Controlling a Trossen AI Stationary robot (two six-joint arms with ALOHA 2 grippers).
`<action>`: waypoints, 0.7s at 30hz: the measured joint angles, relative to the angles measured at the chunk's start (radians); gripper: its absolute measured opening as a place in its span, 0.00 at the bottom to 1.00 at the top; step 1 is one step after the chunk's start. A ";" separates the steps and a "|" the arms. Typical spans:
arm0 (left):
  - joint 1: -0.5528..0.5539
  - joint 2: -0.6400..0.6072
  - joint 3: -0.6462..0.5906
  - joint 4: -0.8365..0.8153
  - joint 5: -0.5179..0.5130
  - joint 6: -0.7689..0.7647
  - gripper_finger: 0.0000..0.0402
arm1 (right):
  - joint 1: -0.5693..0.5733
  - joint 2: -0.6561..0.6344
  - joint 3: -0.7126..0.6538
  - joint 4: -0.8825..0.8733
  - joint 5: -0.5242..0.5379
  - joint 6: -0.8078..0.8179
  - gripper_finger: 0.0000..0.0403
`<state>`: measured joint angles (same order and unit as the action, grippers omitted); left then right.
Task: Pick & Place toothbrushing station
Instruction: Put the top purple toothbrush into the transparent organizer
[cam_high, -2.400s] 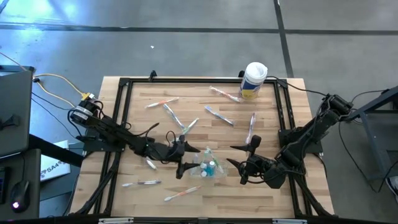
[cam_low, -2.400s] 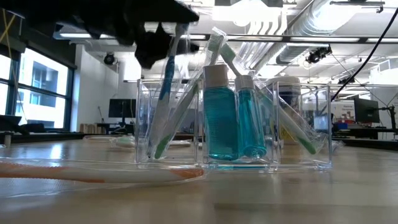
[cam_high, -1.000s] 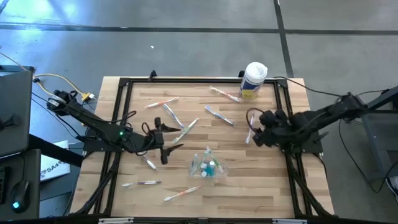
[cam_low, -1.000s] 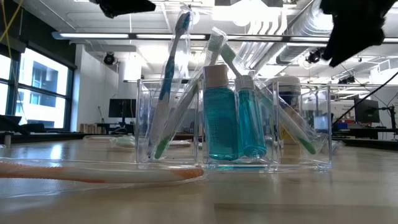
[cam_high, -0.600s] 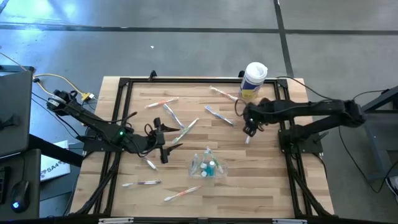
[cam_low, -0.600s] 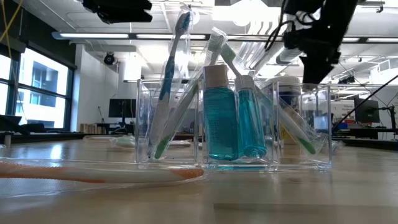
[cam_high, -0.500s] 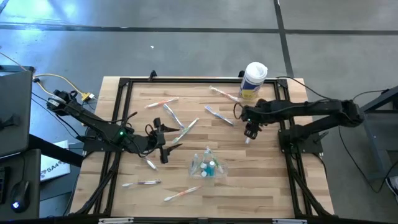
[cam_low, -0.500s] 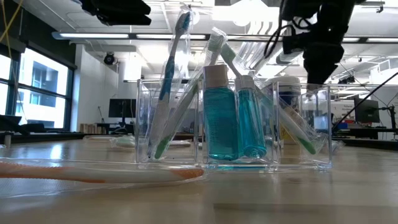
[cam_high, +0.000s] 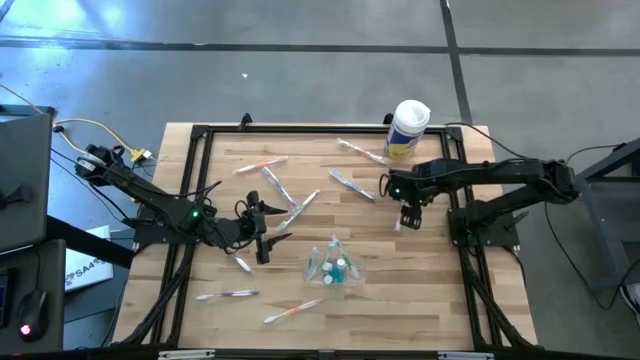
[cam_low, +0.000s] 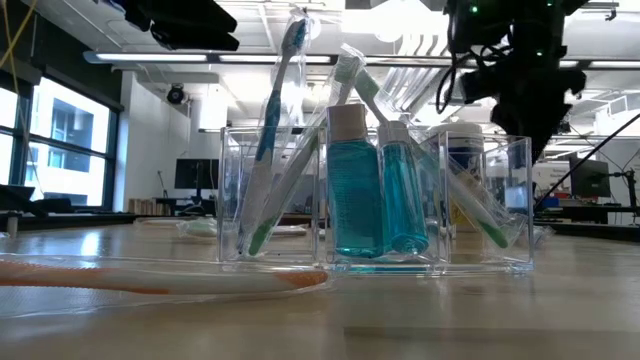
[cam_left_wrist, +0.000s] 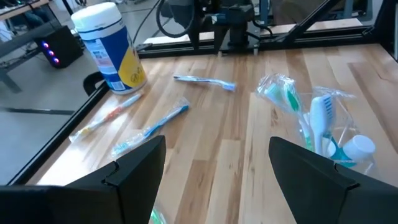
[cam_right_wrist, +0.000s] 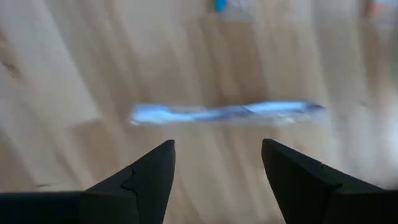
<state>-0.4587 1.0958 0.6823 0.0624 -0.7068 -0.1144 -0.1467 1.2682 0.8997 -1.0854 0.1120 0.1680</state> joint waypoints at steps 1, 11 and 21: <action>0.000 0.000 0.000 0.000 0.002 -0.003 0.71 | 0.001 0.000 0.000 -0.024 0.043 -0.022 0.58; 0.000 0.000 0.000 -0.001 0.005 -0.022 0.71 | 0.001 0.010 0.000 -0.063 0.092 -0.305 0.57; 0.000 0.000 0.000 -0.005 0.009 -0.022 0.71 | -0.017 0.133 -0.058 0.011 0.109 -0.501 0.57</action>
<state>-0.4587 1.0962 0.6823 0.0579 -0.6975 -0.1361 -0.1635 1.4009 0.8422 -1.0748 0.2214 -0.3327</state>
